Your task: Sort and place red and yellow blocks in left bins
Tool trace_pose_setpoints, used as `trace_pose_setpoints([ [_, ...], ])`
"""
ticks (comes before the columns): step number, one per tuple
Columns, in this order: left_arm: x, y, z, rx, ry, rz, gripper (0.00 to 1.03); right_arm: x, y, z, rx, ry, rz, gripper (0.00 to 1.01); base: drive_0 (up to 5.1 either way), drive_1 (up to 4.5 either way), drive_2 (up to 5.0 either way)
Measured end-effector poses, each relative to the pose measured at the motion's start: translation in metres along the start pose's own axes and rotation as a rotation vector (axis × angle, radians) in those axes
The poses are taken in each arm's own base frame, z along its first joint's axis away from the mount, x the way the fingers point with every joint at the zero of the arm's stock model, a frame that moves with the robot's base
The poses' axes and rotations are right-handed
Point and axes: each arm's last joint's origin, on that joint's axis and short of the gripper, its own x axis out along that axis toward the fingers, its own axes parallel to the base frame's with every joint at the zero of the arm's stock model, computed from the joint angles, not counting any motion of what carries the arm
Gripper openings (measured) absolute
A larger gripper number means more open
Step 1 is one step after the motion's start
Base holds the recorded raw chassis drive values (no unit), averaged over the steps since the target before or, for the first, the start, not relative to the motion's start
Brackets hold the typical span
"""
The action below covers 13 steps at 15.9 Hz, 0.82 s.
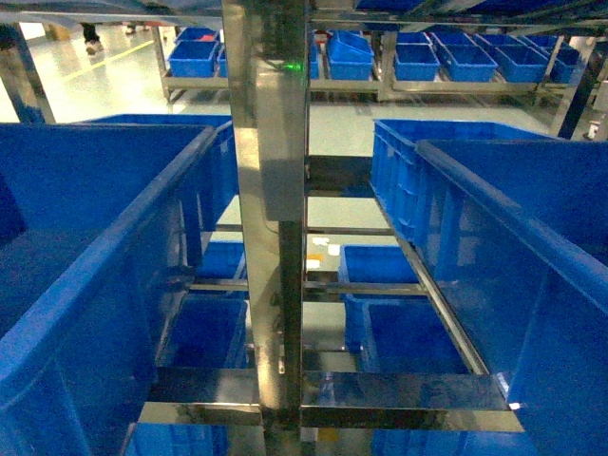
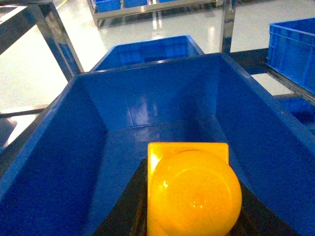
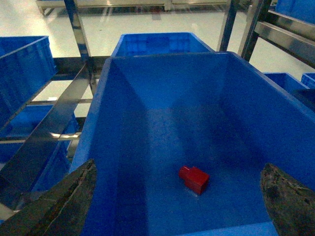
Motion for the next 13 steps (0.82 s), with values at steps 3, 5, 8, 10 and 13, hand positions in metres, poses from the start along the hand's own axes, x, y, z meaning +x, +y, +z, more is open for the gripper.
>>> trace_pose_setpoints([
  [3,0.017,0.004,-0.004,0.035,0.027,0.002,0.27,0.000,0.000,0.000,0.000,0.000,0.000,0.98,0.0,0.00,0.0],
  [5,0.031,0.005,-0.018,0.049,0.106,-0.015,0.27,0.000,0.000,0.000,0.000,0.000,0.000,0.98,0.0,0.00,0.0],
  [8,0.054,0.005,-0.012,0.040,0.131,-0.062,0.27,0.000,0.000,0.000,0.000,0.001,0.000,0.98,0.0,0.00,0.0],
  [10,0.072,0.004,-0.003,-0.004,0.158,-0.108,0.27,0.000,0.000,0.000,0.000,0.001,0.000,0.98,0.0,0.00,0.0],
  [13,0.092,0.003,0.000,-0.048,0.225,-0.130,0.27,0.000,0.000,0.000,0.000,0.000,0.000,0.98,0.0,0.00,0.0],
])
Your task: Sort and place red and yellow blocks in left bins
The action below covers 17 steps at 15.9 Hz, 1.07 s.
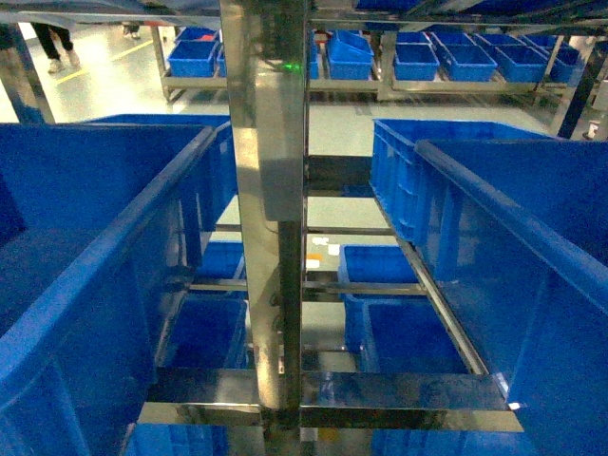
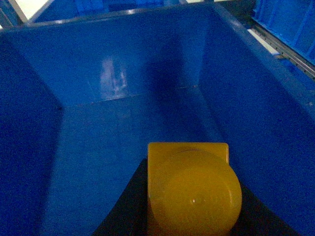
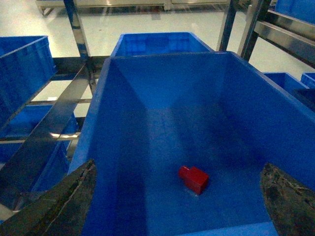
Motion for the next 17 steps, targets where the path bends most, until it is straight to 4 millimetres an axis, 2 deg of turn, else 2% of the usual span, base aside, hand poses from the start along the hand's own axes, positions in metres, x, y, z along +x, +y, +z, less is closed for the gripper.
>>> trace_pose_setpoints([
  [4,0.029,-0.002,-0.016,0.003,0.097,0.026,0.27,0.000,0.000,0.000,0.000,0.000,0.000,0.98,0.0,0.00,0.0],
  [7,0.052,0.004,-0.015,0.036,0.107,0.082,0.27,0.000,0.000,0.000,0.000,0.001,0.000,0.98,0.0,0.00,0.0],
  [8,0.059,0.003,-0.023,0.039,0.131,0.105,0.27,0.000,0.000,0.000,0.000,0.000,0.000,0.98,0.0,0.00,0.0],
  [12,0.074,-0.004,-0.045,0.045,0.195,0.114,0.27,0.000,0.000,0.000,0.000,0.000,0.000,0.98,0.0,0.00,0.0],
  [17,0.082,0.005,-0.047,0.036,0.202,0.152,0.27,0.000,0.000,0.000,0.000,0.000,0.000,0.98,0.0,0.00,0.0],
])
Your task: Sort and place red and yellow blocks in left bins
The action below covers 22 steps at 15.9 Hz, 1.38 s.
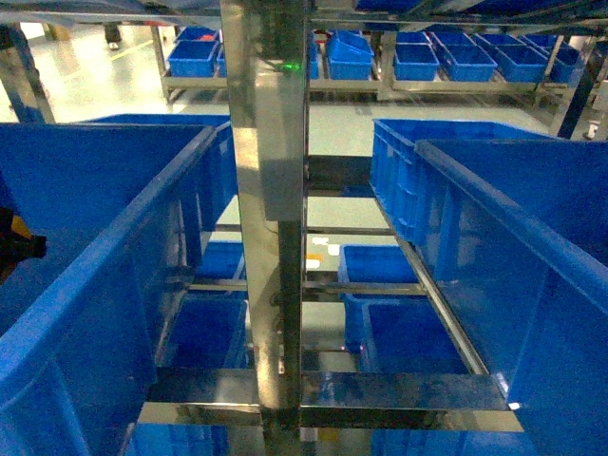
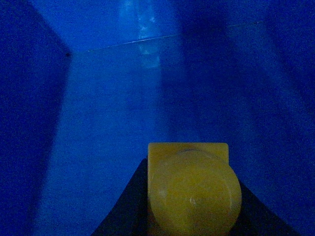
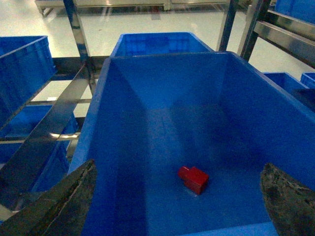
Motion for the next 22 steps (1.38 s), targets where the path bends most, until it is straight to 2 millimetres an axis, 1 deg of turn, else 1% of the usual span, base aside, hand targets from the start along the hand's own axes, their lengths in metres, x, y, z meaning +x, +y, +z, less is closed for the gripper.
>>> trace_pose_setpoints([
  [4,0.003,-0.001,0.005,0.020,-0.042,0.001,0.27,0.000,0.000,0.000,0.000,0.000,0.000,0.98,0.0,0.00,0.0],
  [6,0.004,-0.002,0.006,0.023,-0.044,-0.019,0.46,0.000,0.000,0.000,0.000,0.000,0.000,0.98,0.0,0.00,0.0],
  [7,0.004,-0.002,0.006,0.024,-0.046,-0.023,0.60,0.000,0.000,0.000,0.000,0.000,0.000,0.98,0.0,0.00,0.0],
  [8,0.004,-0.002,0.006,0.025,-0.047,-0.026,0.69,0.000,0.000,0.000,0.000,0.000,0.000,0.98,0.0,0.00,0.0],
  [10,0.003,0.002,0.005,0.020,-0.045,-0.036,0.95,0.000,0.000,0.000,0.000,0.000,0.000,0.98,0.0,0.00,0.0],
  [11,0.002,0.004,0.005,0.020,-0.048,-0.042,1.00,0.000,0.000,0.000,0.000,0.000,0.000,0.98,0.0,0.00,0.0],
  [12,-0.002,0.004,0.008,0.015,-0.062,-0.063,0.97,0.000,0.000,0.000,0.000,0.000,0.000,0.98,0.0,0.00,0.0],
  [14,-0.026,0.006,0.025,-0.034,-0.119,-0.132,0.98,0.000,0.000,0.000,0.000,0.000,0.000,0.98,0.0,0.00,0.0],
  [16,-0.045,0.002,0.037,-0.040,-0.164,-0.189,0.98,0.000,0.000,0.000,0.000,0.000,0.000,0.98,0.0,0.00,0.0],
  [18,-0.066,0.000,0.034,-0.038,-0.162,-0.237,0.98,0.000,0.000,0.000,0.000,0.000,0.000,0.98,0.0,0.00,0.0],
  [22,-0.095,-0.003,0.021,-0.039,-0.162,-0.287,0.98,0.000,0.000,0.000,0.000,0.000,0.000,0.98,0.0,0.00,0.0],
])
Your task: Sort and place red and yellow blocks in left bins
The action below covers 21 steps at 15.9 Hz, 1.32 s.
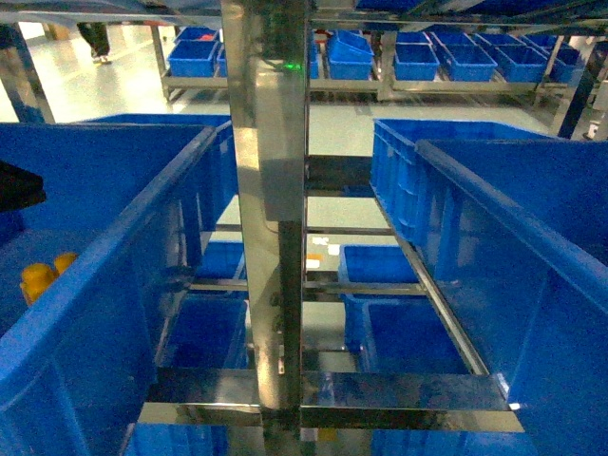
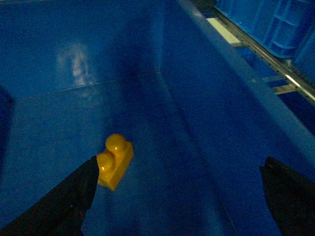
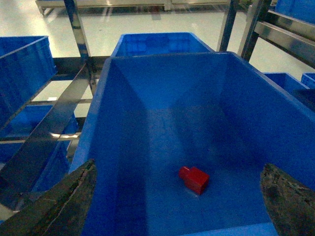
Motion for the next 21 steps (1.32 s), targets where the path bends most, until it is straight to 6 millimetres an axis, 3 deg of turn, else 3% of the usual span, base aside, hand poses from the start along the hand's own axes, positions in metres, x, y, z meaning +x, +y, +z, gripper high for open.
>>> trace_pose_setpoints([
  [5,-0.033,0.002,0.000,-0.003,-0.049,-0.011,0.98,0.000,0.000,0.000,0.000,0.000,0.000,0.98,0.0,0.00,0.0],
  [9,-0.071,0.002,0.010,0.044,-0.140,-0.028,0.98,0.000,0.000,0.000,0.000,0.000,0.000,0.98,0.0,0.00,0.0],
  [12,-0.081,0.000,0.008,0.080,-0.175,-0.037,0.98,0.000,0.000,0.000,0.000,0.001,0.000,0.98,0.0,0.00,0.0],
  [18,-0.097,-0.032,0.000,0.159,-0.169,-0.085,0.98,0.000,0.000,0.000,0.000,0.000,0.000,0.98,0.0,0.00,0.0],
  [21,-0.096,-0.024,-0.011,0.115,-0.140,0.016,0.98,0.000,0.000,0.000,0.000,0.000,0.000,0.98,0.0,0.00,0.0],
])
